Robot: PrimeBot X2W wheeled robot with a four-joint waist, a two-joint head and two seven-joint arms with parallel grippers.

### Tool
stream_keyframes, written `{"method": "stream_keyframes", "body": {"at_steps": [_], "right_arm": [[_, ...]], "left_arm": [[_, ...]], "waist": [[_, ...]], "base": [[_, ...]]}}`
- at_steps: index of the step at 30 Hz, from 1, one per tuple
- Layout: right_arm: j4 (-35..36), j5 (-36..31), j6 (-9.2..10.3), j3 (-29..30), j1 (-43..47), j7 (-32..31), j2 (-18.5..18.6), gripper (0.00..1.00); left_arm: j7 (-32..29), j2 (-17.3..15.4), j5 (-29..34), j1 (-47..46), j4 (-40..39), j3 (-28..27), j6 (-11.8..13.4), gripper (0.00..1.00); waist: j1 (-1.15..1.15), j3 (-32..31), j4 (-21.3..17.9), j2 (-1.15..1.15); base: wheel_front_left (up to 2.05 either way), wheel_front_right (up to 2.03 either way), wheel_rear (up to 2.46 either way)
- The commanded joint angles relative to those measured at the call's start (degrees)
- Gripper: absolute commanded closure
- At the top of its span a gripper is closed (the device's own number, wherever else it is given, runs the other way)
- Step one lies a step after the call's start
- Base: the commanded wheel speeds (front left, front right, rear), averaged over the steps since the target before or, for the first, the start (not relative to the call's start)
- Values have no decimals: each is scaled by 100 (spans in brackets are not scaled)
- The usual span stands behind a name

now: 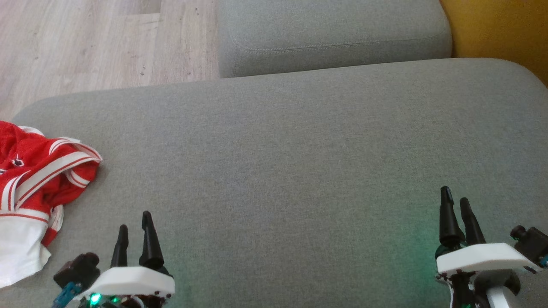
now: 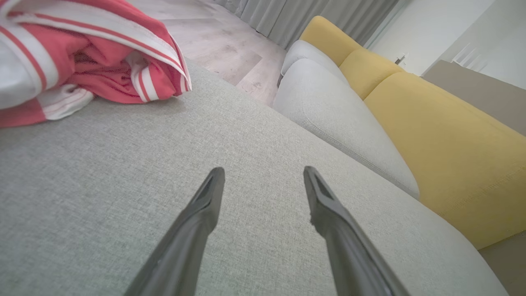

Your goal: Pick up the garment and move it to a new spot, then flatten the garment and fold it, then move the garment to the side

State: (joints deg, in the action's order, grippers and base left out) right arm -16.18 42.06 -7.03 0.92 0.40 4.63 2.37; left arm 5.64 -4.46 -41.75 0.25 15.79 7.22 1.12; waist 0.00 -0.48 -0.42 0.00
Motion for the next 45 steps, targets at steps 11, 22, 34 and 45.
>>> {"method": "stream_keyframes", "body": {"at_steps": [11,22,34,45], "right_arm": [[267,-888,-31,-217,-337,265,39,0],[328,-1622,-35,-289,-348,360,42,0],[381,-2398,-39,-385,-341,503,45,0],[458,-3137,-44,-502,-323,593,49,0]], "left_arm": [[251,-150,865,-211,-267,25,179,0],[420,-158,1464,-181,-326,97,308,0],[621,-118,1969,-217,-206,100,383,0],[806,-109,2485,-257,-66,126,562,0]], "waist": [[0,-10,-6,0],[0,-13,-7,0],[0,-38,-32,0],[0,-38,-107,0]], "base": [[0,0,0],[0,0,0],[0,0,0],[0,0,0]]}}
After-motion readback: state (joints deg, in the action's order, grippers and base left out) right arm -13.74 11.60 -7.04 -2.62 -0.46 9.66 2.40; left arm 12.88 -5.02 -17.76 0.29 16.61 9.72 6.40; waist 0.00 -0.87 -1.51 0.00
